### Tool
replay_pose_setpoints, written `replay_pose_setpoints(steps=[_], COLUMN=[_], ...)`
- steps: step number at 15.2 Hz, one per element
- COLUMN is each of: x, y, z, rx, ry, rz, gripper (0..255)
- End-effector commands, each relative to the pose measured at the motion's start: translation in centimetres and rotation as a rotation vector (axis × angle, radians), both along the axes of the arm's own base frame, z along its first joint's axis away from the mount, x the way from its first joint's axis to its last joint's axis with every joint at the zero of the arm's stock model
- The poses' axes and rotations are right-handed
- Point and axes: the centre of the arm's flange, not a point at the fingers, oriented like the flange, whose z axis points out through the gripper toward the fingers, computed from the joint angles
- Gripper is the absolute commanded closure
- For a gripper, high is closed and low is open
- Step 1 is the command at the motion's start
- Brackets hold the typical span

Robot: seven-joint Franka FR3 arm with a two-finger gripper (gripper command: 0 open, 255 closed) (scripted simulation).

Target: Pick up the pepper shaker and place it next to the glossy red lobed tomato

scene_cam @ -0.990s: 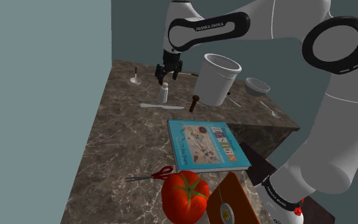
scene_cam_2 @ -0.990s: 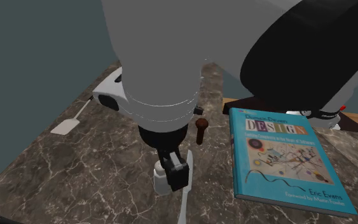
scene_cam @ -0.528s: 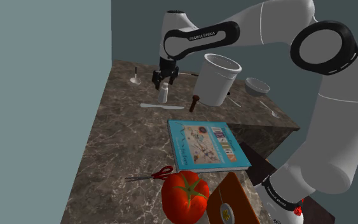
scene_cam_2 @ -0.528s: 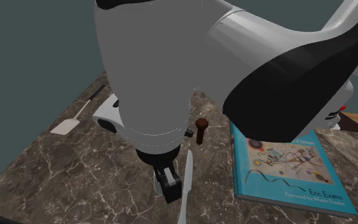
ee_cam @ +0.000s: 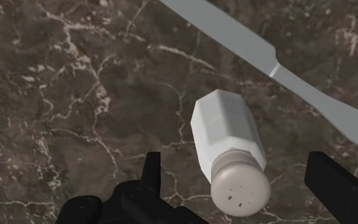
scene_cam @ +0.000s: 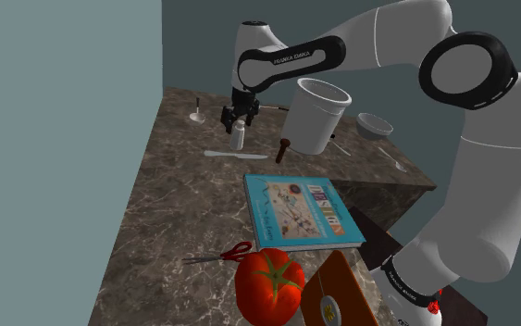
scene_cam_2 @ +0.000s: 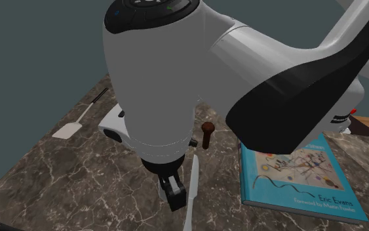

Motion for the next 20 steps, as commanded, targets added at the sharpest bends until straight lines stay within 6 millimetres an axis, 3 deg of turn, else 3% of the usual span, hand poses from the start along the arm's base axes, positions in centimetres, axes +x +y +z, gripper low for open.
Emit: replay_pose_setpoints(steps=[1, 2, 11, 20], x=[0.0, 0.0, 0.0, 0.0], y=[0.0, 0.0, 0.0, 0.0], z=[0.0, 0.0, 0.0, 4.7], rx=[0.000, 0.000, 0.000, 0.000], ry=[0.000, 0.000, 0.000, 0.000], rz=[0.000, 0.000, 0.000, 0.000], gripper=[0, 255, 255, 255])
